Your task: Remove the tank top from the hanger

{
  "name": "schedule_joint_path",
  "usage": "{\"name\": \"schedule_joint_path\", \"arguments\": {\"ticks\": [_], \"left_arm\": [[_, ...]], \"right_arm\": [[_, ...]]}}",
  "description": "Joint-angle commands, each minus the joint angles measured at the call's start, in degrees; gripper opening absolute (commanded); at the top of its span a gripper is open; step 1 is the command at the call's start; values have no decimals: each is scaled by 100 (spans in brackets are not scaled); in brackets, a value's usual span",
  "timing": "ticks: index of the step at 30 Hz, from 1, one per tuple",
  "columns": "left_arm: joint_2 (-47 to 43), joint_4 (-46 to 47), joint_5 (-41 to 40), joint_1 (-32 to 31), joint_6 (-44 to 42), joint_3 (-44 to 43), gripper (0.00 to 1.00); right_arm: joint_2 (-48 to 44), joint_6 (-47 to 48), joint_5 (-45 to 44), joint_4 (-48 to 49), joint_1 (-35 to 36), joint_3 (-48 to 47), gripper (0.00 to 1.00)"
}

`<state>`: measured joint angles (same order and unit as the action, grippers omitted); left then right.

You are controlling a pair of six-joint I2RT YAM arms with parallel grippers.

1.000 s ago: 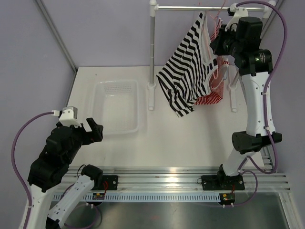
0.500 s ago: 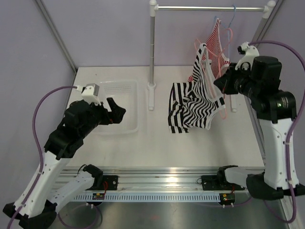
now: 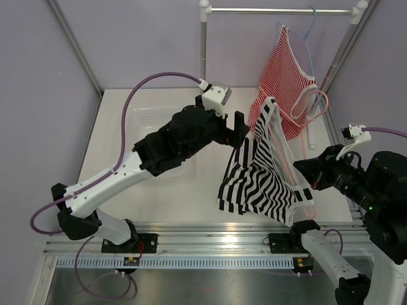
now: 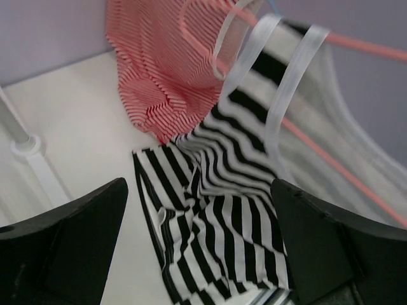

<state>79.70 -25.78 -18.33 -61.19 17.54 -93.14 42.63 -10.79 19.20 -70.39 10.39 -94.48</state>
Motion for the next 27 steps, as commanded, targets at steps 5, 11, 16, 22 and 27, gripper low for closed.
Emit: {"name": "schedule_joint_path", "arguments": {"ticks": [5,11,16,22,27], "left_arm": [[879,926,330,-235,-646,-1118,98],[1258,882,58,-253,-769,-1241,87],[1469,908,137,-253,-770,-1303,71],[1618,689,-452,-253,-840,-1557,17],[1654,478,-1171,-253,-858,-1795,0]], "right_arm": [[-167,-126,295,60,156,219,0],[-132,-178,532,61,165,87,0],[-132,-187,655,87,165,105,0],[-159,-135,524,34,191,105,0],[-238,50,198,-45,288,386,0]]}}
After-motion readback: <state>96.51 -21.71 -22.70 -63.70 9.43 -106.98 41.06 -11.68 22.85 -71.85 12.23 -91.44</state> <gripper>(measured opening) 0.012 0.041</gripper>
